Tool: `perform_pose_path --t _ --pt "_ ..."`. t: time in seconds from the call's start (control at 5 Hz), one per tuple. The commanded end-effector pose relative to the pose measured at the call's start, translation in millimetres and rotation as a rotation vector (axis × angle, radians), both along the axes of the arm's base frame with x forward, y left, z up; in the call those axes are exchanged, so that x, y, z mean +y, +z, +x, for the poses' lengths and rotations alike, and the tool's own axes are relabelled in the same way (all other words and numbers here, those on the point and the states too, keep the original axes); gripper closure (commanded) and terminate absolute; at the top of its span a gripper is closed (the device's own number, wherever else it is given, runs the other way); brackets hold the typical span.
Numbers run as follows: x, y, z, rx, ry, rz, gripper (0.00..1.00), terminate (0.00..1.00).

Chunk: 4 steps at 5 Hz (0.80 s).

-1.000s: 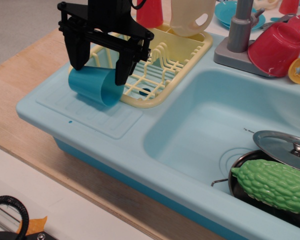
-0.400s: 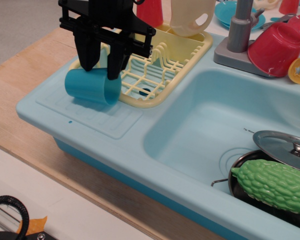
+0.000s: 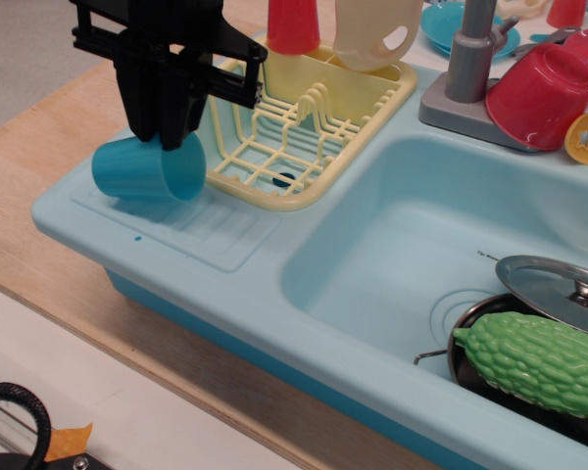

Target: Flip cup upright

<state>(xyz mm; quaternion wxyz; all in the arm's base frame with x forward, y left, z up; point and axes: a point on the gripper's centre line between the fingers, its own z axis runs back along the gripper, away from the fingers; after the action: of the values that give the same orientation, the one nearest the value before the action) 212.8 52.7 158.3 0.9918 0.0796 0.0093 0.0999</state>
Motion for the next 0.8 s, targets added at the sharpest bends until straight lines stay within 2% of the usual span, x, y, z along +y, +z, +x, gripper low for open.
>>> perform_pose_path --t 0.0,0.2,0.4,0.6 --pt "-2.3 22.2 9.2 -0.028 -0.026 0.007 1.00 0.00" --pt "1.2 44.9 4.7 -0.083 -0.005 -0.043 1.00 0.00" --pt "-1.9 65.4 5.2 -0.132 0.001 -0.033 1.00 0.00" --pt "-0.6 73.0 3.9 -0.115 0.027 -0.070 1.00 0.00"
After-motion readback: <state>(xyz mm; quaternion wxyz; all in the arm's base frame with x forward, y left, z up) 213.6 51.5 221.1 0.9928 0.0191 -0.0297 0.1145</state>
